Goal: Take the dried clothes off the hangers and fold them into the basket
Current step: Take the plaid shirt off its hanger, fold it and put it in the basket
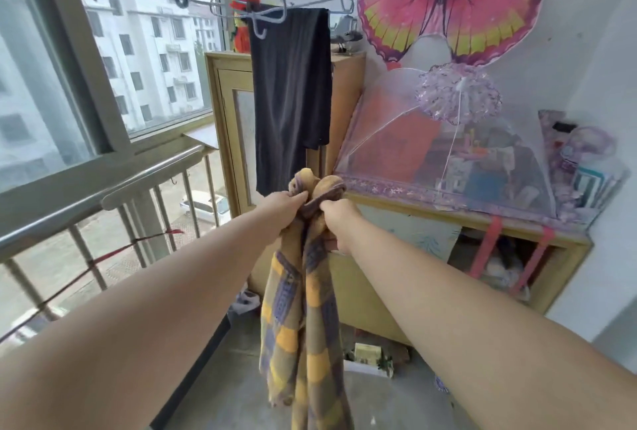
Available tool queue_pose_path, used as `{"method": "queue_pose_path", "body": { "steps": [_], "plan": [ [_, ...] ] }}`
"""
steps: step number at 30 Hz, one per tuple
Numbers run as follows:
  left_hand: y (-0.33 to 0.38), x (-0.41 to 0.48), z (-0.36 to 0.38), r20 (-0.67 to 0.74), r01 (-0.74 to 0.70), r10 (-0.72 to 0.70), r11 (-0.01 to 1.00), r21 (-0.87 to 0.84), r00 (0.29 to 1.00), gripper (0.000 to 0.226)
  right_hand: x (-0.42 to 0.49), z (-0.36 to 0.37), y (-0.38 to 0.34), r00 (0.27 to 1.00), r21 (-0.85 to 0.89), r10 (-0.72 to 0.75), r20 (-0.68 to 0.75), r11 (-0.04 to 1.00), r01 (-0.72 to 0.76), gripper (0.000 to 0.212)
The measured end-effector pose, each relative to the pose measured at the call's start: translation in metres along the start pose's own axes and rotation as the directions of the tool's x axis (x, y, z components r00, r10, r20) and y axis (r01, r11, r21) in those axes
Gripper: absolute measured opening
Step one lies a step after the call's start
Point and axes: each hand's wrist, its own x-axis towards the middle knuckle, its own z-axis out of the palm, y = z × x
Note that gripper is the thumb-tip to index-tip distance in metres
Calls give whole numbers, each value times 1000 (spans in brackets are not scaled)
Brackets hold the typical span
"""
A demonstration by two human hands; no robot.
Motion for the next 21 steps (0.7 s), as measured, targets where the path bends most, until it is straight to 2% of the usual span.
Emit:
{"method": "queue_pose_path", "body": {
  "steps": [2, 5, 7, 8, 9, 11, 12, 13, 14, 15, 16, 17, 18, 19, 20, 21],
  "plan": [
    [-5, -1, 1, 56, -29, 33, 997, -65, 998, 47, -9, 3, 0, 995, -37, -15, 102, 999, 19, 22],
    [-12, -1, -7, 227, -15, 56, 984, -178, 972, 45, -17, -4, -2, 970, 14, -60, 236, 998, 59, 28],
    [-18, -2, -13, 326, -23, 67, 990, -137, 943, 61, -18, -5, -3, 953, 41, -70, 295, 997, 61, 39],
    [-21, -2, -16, 356, -25, 60, 994, -103, 932, 74, -17, -5, -1, 943, 56, -54, 329, 998, 37, 46],
    [-26, 2, -17, 360, -28, 52, 997, -73, 932, 78, -13, -7, 1, 931, 48, -51, 361, 998, 36, 50],
    [-31, 4, -19, 352, -30, 50, 998, -61, 935, 62, -9, -9, 6, 920, -82, -63, 387, 991, 102, 55],
    [-34, 5, -21, 343, -29, 50, 997, -65, 938, 55, -6, -12, 8, 924, -197, -102, 368, 963, 185, 57],
    [-36, 4, -22, 339, -32, 52, 997, -65, 939, 52, -3, -15, 8, 927, -346, -183, 329, 889, 298, 56],
    [-39, 6, -23, 341, -34, 56, 997, -70, 938, 50, -2, -16, 7, 908, -515, -311, 282, 749, 417, 50],
    [-40, 6, -24, 340, -42, 65, 996, -75, 938, 49, -3, -18, 6, 853, -668, -456, 253, 555, 495, 42],
    [-40, 4, -25, 343, -56, 81, 995, -81, 936, 47, -5, -19, 5, 770, -782, -586, 252, 345, 519, 36],
    [-40, 4, -24, 351, -78, 96, 995, -66, 932, 46, -6, -18, 4, 672, -845, -679, 297, 141, 516, 42],
    [-38, 2, -23, 366, -109, 115, 993, -37, 923, 47, -7, -18, 3, 600, -859, -698, 390, -41, 510, 56],
    [-37, -1, -21, 383, -142, 135, 990, -10, 914, 48, -8, -16, 0, 565, -833, -653, 505, -196, 518, 73],
    [-35, -4, -18, 401, -172, 154, 985, 8, 903, 50, -9, -14, -2, 565, -796, -575, 592, -305, 523, 88],
    [-33, -7, -15, 412, -197, 169, 980, 27, 895, 51, -9, -11, -5, 574, -761, -502, 646, -366, 536, 95]
  ]
}}
